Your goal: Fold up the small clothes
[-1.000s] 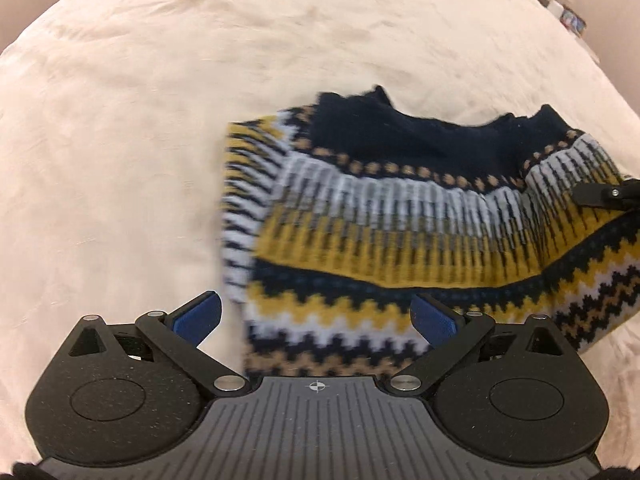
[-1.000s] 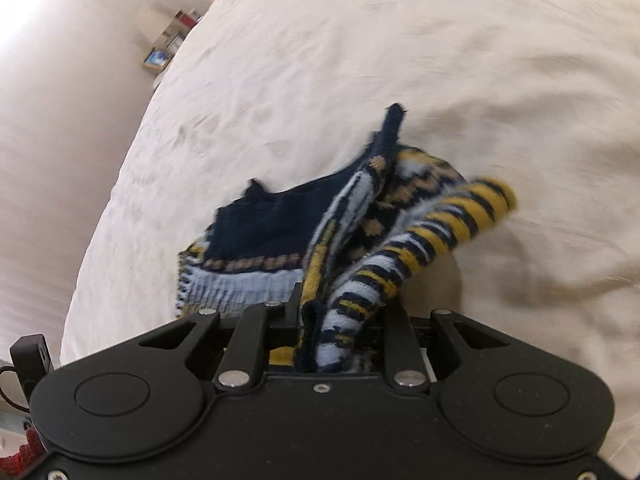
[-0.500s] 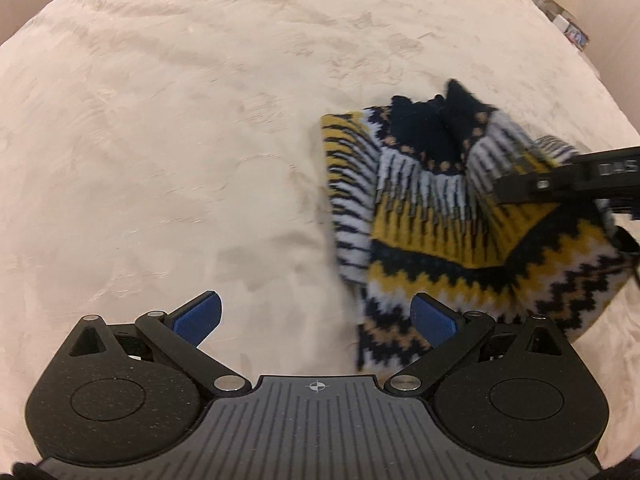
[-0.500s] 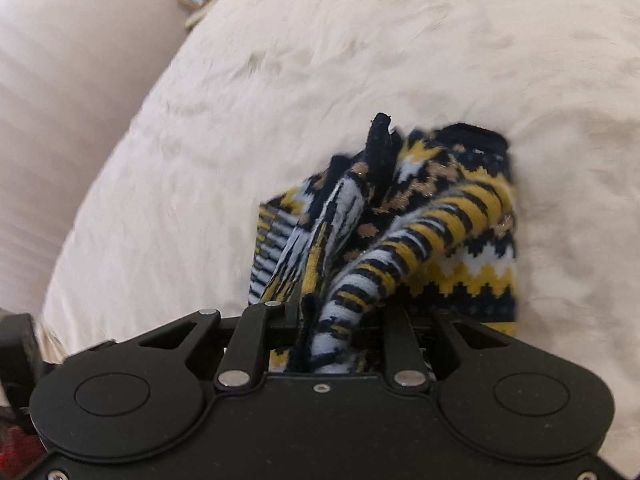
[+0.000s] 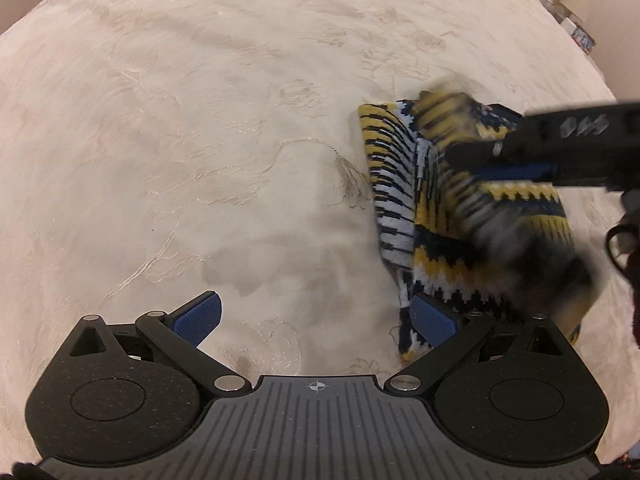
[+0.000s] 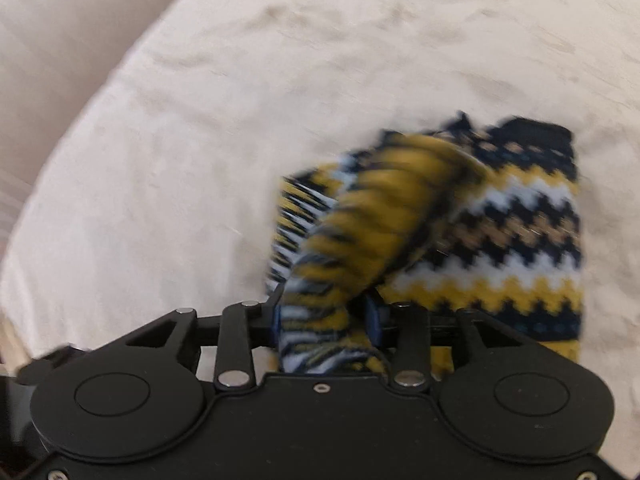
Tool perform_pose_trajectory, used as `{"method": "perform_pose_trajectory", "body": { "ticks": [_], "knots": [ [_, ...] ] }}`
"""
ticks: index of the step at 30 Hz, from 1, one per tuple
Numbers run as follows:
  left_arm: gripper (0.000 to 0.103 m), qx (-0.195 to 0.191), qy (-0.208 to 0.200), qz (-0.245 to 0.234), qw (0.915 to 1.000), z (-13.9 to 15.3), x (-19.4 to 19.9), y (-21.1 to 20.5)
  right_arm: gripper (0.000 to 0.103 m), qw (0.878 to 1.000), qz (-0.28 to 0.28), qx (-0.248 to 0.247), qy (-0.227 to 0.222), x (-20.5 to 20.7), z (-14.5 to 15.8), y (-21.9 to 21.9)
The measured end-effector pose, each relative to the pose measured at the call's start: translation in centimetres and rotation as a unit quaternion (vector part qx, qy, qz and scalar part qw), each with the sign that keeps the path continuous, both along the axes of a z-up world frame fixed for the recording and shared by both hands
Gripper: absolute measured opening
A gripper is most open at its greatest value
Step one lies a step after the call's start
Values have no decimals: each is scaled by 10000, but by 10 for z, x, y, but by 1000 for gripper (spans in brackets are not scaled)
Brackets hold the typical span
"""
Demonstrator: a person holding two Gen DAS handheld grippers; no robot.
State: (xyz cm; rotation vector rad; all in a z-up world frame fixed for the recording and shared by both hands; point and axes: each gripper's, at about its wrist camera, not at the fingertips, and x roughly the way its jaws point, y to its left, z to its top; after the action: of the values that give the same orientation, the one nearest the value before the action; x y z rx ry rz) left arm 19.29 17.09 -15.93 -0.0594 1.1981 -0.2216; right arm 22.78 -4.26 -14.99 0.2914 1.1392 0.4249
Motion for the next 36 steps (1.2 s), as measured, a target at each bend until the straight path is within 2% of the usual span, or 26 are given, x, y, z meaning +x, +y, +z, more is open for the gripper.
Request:
{"method": "perform_pose_trajectory", "body": {
  "ticks": [4,7,11,15,19,24,27,30,32,33,34,36],
  "knots": [
    [102,-22,-30,-9,10000,3,1,1,51,9979,-35,470,-448,-8,19,-11],
    [102,-102,-37,-5,9999,6,4,1,59,9962,-134,496,-707,-20,30,-27],
    [102,-197,-61,-53,9998,11,13,-5,65,9948,252,-205,-964,-43,34,-34],
    [102,-348,-73,-85,9993,15,23,-13,71,9848,893,-905,-1183,-82,30,-32],
    [102,-517,-18,-121,9986,18,33,-24,83,9636,1353,-1654,-1608,-126,22,-17],
    [102,-791,140,-180,9966,20,43,-37,82,9173,2217,-2379,-2297,-166,10,17],
    [102,-880,227,-202,9957,20,46,-44,80,8933,2583,-2652,-2548,-172,-4,38],
    [102,-933,297,-230,9949,21,49,-48,72,8708,2858,-3028,-2616,-171,-21,56],
    [102,-975,344,-272,9943,21,50,-51,60,8539,2982,-3332,-2663,-169,-31,65],
    [102,-1000,371,-302,9938,21,50,-52,55,8502,2980,-3419,-2672,-166,-34,66],
    [102,-1028,402,-336,9933,20,51,-53,46,8556,2897,-3390,-2629,-161,-33,64],
    [102,-1100,471,-402,9920,19,52,-57,30,8853,2542,-3048,-2423,-149,-22,54]
  ]
}}
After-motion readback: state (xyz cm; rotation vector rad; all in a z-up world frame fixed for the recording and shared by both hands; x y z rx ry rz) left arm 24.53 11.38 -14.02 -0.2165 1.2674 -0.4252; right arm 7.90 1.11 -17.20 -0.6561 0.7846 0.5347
